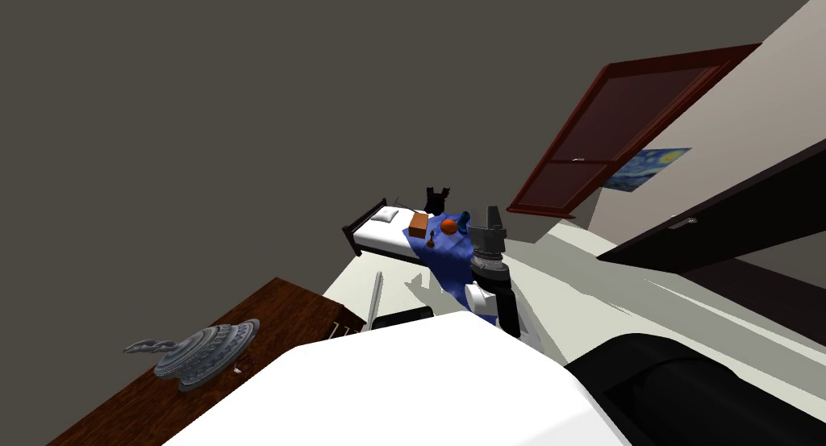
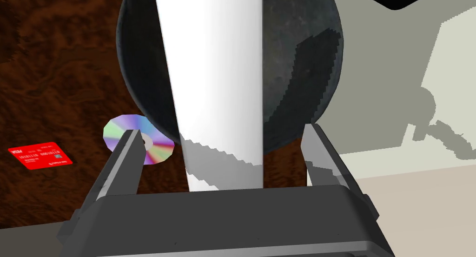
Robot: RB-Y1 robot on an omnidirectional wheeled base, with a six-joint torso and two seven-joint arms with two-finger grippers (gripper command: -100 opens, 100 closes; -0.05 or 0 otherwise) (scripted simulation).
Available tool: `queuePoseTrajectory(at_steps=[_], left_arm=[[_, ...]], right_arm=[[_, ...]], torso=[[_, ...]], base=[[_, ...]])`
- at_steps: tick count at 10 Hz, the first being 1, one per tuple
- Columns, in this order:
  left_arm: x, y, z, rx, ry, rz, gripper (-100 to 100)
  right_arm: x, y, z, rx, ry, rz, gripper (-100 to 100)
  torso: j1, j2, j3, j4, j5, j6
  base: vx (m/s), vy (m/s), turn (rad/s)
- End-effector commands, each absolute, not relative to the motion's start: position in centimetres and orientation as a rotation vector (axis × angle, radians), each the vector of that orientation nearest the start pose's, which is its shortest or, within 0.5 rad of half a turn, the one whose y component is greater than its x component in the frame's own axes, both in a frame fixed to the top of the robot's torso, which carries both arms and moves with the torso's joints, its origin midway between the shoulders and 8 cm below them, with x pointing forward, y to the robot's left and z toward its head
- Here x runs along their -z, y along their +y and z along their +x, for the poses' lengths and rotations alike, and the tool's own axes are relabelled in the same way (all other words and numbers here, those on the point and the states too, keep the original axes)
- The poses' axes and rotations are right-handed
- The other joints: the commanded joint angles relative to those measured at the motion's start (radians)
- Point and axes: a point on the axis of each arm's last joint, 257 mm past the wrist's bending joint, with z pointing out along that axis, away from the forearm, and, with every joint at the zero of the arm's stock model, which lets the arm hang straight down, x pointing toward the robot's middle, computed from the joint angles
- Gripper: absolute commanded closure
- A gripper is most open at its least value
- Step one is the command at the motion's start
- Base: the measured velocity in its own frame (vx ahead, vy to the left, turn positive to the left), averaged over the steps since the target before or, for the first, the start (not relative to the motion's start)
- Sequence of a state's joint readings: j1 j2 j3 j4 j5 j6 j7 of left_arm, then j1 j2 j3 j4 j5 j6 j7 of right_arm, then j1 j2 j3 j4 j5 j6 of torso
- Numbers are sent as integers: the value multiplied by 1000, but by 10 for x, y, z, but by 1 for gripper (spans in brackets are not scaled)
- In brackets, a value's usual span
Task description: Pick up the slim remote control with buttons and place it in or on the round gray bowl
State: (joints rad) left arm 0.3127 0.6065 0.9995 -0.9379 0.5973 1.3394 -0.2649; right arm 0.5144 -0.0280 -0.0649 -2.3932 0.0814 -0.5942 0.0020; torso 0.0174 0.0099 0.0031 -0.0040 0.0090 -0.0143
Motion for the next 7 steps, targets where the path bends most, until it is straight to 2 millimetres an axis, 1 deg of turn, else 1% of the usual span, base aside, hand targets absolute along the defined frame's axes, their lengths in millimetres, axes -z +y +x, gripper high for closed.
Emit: queuePoseTrajectory(at_steps=[1,2,3,4,7], left_arm=[[460,640,-4,10,872,-2995,-100],[460,640,-4,10,872,-2995,-100],[460,640,-4,10,872,-2995,0],[446,648,-8,6,872,-2990,-100],[425,659,-13,-1,875,-2982,-100]], right_arm=[[-84,-273,300,-1223,553,416,0],[-84,-273,300,-1223,553,416,0],[-84,-273,300,-1223,553,416,0],[-84,-273,300,-1223,553,416,0],[-84,-273,300,-1223,553,416,0]], torso=[[0,0,0,0,0,0],[0,0,0,0,0,0],[0,0,0,0,0,0],[0,0,0,0,0,0],[-4,-2,-1,-1,-1,0]], base=[[0,0,0],[0,0,0],[0,0,0],[16,-23,-5],[36,-55,-1]])
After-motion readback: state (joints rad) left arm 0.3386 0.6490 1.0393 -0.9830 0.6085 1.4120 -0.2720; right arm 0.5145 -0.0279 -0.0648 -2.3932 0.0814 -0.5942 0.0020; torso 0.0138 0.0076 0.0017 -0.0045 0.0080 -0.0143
